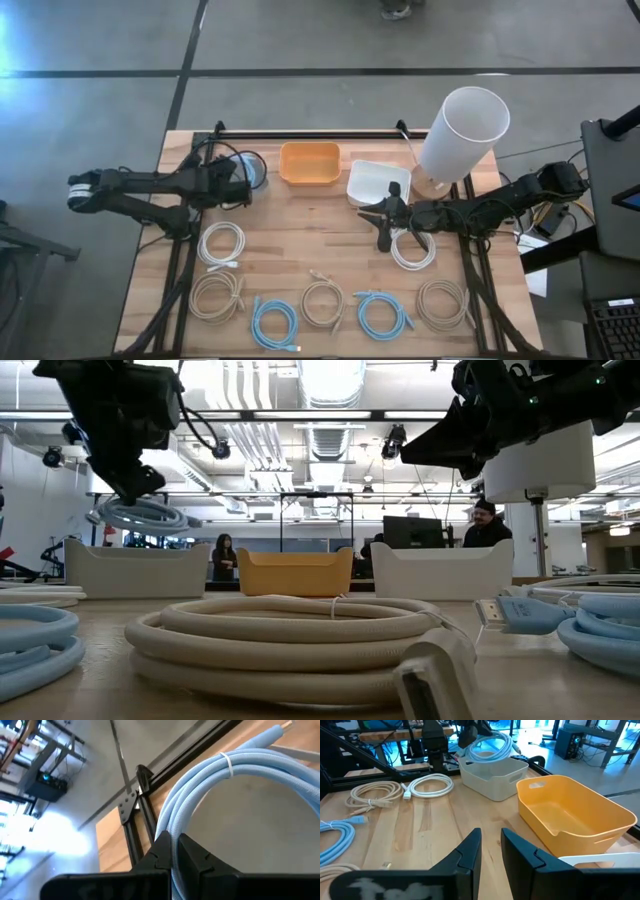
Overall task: Sort HDMI cables
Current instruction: Put the top blue hdmi cable into the gray bin
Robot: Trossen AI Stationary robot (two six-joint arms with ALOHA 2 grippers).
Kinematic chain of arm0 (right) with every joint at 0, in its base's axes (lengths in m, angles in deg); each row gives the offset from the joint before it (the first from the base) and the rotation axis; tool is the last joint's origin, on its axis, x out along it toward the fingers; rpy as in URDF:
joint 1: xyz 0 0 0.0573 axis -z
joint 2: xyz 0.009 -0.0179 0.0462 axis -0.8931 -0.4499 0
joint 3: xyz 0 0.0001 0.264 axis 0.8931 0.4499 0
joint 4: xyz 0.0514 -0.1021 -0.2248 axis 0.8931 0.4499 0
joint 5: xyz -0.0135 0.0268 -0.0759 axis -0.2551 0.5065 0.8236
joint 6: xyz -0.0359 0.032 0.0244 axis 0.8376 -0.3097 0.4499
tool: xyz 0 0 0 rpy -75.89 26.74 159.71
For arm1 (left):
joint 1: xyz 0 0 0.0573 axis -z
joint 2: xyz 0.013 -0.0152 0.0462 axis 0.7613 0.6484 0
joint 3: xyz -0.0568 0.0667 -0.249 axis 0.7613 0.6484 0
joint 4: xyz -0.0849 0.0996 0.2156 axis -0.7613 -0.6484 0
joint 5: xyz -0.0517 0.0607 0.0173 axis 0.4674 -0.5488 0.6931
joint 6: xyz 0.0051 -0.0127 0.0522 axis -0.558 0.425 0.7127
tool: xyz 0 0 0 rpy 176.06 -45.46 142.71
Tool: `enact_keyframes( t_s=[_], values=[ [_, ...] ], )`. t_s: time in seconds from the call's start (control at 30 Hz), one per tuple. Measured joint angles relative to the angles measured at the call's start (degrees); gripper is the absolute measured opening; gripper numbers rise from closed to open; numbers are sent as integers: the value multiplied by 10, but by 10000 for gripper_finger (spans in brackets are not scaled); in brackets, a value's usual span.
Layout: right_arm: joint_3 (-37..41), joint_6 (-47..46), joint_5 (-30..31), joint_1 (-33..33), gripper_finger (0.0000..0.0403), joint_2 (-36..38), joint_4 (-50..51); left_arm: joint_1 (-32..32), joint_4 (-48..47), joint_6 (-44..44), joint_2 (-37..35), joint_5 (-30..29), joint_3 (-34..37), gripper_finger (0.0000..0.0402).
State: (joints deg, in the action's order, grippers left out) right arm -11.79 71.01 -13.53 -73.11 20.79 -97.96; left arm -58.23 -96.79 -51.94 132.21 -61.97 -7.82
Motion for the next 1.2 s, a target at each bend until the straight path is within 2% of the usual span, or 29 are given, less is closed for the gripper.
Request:
enact_keyframes(
  t_s=[0.13,0.3,0.5,0.67,0.83,1.0,1.2],
  values=[
    [0,0,0,0,68,0,0,-5,14,-4,4,-19,12,12],
    [0,0,0,0,68,0,0,-14,46,-3,24,-84,53,12],
    [0,0,0,0,68,0,0,-18,106,21,54,-134,87,12],
    [0,0,0,0,68,0,0,-18,118,21,84,-135,95,12],
    [0,0,0,0,68,0,0,-18,130,13,109,-102,95,12],
    [0,0,0,0,68,0,1,-18,135,0,136,-95,95,14],
    [0,0,0,0,68,0,2,-18,140,-2,168,-66,95,50]
  ],
)
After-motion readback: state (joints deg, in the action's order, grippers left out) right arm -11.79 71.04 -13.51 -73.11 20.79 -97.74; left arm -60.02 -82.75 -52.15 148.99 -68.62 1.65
